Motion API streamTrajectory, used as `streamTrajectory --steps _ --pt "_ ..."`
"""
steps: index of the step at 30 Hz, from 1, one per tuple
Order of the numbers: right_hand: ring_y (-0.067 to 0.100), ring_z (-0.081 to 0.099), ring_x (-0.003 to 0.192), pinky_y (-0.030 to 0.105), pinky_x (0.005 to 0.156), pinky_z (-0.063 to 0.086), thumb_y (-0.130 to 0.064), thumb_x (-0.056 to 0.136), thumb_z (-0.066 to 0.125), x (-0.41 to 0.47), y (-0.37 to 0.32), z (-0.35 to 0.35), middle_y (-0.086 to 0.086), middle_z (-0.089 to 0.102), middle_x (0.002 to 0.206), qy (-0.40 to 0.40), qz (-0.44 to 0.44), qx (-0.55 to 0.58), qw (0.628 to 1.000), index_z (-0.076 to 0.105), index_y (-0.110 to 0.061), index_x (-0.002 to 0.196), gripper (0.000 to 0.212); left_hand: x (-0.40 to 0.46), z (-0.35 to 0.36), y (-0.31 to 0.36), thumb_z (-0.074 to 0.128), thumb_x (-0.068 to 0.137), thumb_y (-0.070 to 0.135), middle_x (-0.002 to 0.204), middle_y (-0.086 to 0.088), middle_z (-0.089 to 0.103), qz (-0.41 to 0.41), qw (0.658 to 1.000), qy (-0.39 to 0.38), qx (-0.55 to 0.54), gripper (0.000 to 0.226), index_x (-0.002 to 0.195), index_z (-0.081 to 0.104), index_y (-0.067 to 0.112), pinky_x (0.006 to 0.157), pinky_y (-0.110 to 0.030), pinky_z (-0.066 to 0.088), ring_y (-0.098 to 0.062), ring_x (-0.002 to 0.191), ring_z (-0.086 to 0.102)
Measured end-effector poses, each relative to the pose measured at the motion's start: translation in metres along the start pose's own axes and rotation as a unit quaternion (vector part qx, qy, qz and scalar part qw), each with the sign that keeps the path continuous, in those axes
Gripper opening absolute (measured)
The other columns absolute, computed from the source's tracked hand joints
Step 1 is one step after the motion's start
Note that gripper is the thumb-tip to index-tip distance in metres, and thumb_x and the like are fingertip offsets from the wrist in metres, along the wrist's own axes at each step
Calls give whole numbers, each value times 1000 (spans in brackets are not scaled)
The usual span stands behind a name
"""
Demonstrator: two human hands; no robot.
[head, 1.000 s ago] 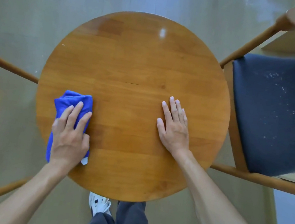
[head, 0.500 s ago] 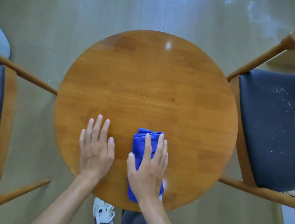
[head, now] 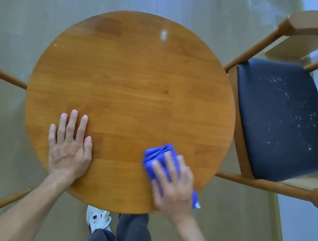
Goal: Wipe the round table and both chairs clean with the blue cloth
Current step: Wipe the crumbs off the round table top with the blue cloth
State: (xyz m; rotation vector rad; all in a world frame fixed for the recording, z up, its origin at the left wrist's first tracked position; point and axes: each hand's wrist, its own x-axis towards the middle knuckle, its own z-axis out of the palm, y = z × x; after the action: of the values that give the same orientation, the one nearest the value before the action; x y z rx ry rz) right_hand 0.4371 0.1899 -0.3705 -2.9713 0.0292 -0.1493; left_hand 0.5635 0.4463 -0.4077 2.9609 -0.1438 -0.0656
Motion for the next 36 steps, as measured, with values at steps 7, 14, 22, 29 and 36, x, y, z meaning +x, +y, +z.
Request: streamTrajectory --steps 7,14,22,29,36 --pt "41 43 128 49 76 46 -26 84 60 44 -7 0 10 39 150 25 378 -55 924 53 -17 134 51 0 1 -1 23 95 38 162 -5 12 -2 1000 -12 4 60 152 21 21 118 -43 -3 -27 148 8" --pt "39 44 131 46 89 46 -25 87 60 -4 -109 20 7 48 144 3 -77 67 995 64 -24 122 35 -1 1 -3 27 95 36 161 -6 17 8 1000 2 -6 59 151 26 19 118 -45 3 -28 148 13" --pt "41 40 132 53 84 47 -24 85 63 59 84 -10 12 42 148 20 270 -32 962 55 -11 132 50 1 -2 -1 26 94 38 161 -6 15 -1 1000 -5 5 61 152 25 18 119 -46 3 -27 148 10" --pt "41 32 137 50 92 40 -28 79 58 139 -26 16 11 33 153 6 256 -10 967 49 -16 138 61 12 -15 0 34 88 37 150 -11 38 -4 1000 1 -11 57 138 48 14 111 -51 21 -31 139 30" --pt "38 36 137 51 95 42 -24 80 66 100 10 17 12 37 151 -20 -146 18 989 57 -22 133 54 62 -27 -4 34 90 33 149 -12 40 7 1000 9 -2 52 134 52 13 111 -53 26 -33 138 34"
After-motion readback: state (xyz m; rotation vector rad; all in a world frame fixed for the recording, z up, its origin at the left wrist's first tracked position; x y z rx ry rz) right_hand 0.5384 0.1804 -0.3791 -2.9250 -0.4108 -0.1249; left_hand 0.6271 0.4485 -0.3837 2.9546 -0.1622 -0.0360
